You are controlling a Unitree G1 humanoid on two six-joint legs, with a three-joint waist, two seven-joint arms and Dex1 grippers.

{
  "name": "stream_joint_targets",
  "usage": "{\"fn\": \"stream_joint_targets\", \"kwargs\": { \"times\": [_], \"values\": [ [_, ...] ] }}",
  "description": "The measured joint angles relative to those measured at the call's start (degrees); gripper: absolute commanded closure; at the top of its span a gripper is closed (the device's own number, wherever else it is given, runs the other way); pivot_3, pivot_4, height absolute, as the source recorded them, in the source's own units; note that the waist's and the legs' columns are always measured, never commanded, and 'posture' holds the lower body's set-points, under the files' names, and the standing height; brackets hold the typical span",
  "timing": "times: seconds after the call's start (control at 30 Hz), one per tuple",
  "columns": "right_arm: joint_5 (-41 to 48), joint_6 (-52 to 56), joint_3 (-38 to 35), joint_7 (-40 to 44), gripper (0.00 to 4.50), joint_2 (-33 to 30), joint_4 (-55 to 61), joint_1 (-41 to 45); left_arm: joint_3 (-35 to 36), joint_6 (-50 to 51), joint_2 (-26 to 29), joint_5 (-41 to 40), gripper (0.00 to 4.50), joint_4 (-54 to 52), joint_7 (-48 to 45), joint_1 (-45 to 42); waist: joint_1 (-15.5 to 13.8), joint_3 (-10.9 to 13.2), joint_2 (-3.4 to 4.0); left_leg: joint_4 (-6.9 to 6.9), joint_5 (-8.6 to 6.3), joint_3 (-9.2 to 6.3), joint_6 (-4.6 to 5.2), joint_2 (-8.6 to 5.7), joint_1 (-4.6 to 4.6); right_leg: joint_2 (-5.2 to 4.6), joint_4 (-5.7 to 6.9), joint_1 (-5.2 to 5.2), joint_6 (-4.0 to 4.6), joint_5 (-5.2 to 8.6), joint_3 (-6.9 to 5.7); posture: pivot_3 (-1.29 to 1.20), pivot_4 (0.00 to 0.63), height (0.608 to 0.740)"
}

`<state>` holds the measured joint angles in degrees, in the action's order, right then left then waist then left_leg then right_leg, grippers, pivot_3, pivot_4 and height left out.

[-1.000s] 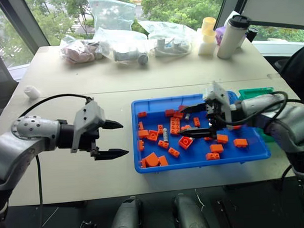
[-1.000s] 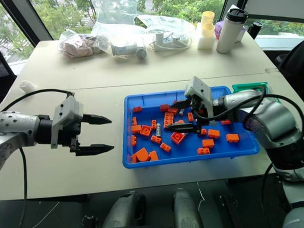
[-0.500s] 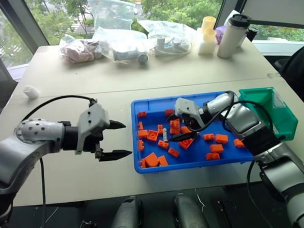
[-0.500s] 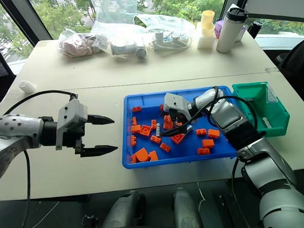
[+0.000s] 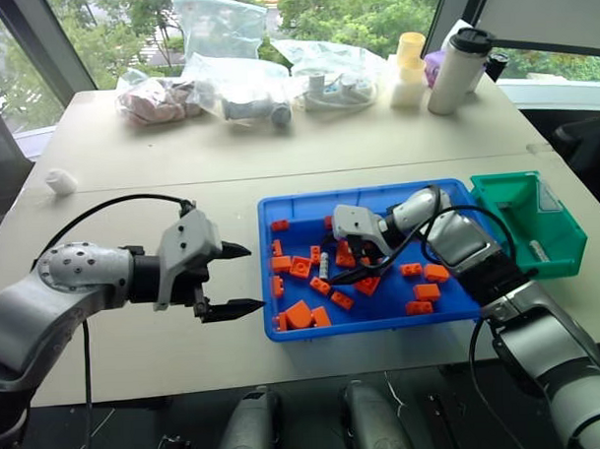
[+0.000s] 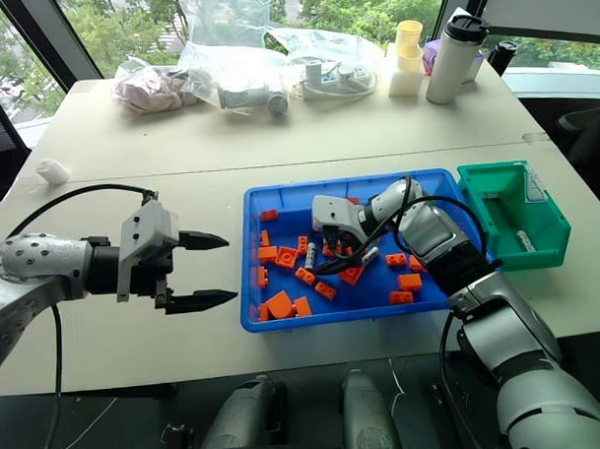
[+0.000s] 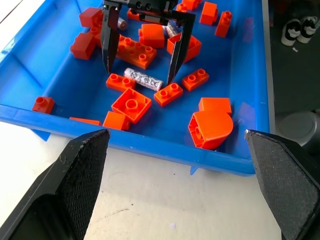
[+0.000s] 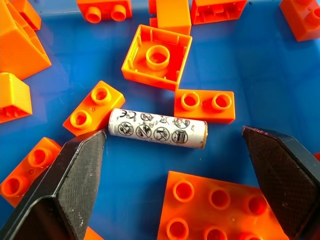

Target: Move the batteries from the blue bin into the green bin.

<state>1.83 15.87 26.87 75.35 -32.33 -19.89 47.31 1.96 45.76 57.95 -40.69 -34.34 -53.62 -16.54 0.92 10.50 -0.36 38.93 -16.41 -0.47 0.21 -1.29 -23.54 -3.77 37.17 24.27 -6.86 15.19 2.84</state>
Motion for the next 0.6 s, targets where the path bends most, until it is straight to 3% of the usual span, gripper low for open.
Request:
{"fn": "stream_joint_targets", "kwargs": {
  "times": [0.13, 0.47, 0.6],
  "values": [
    [-2.16, -0.16, -0.02, -0.83, 2.25, 0.02, 0.83, -0.17, -0.05, -0.11, -0.01, 0.78, 0.0, 0.01, 0.02, 0.0, 0.03, 0.0, 0.0, 0.0, 0.0, 0.0, 0.0, 0.0, 0.0, 0.01, 0.0, 0.0, 0.0, 0.0, 0.0, 0.0, 0.15, 0.74],
    [-2.75, 0.5, -1.22, -2.19, 2.28, -0.24, 4.51, -2.15, -0.43, -0.37, -0.6, 2.06, 0.0, 0.04, -0.34, -0.01, -0.03, 0.0, 0.0, 0.0, 0.01, 0.0, -0.01, 0.0, 0.0, 0.01, 0.01, 0.0, 0.0, 0.0, 0.0, 0.0, 0.15, 0.74],
    [0.92, 6.99, -9.97, -5.16, 2.28, -3.86, 9.44, -2.7, 0.19, 0.0, -5.12, -0.22, 0.0, 0.89, 1.1, -1.97, -0.5, 0.02, 0.02, 0.04, 0.01, -0.03, -0.01, -0.05, -0.03, -0.06, 0.01, -0.03, 0.0, 0.0, -0.02, 0.0, 0.15, 0.74]
  ]
}}
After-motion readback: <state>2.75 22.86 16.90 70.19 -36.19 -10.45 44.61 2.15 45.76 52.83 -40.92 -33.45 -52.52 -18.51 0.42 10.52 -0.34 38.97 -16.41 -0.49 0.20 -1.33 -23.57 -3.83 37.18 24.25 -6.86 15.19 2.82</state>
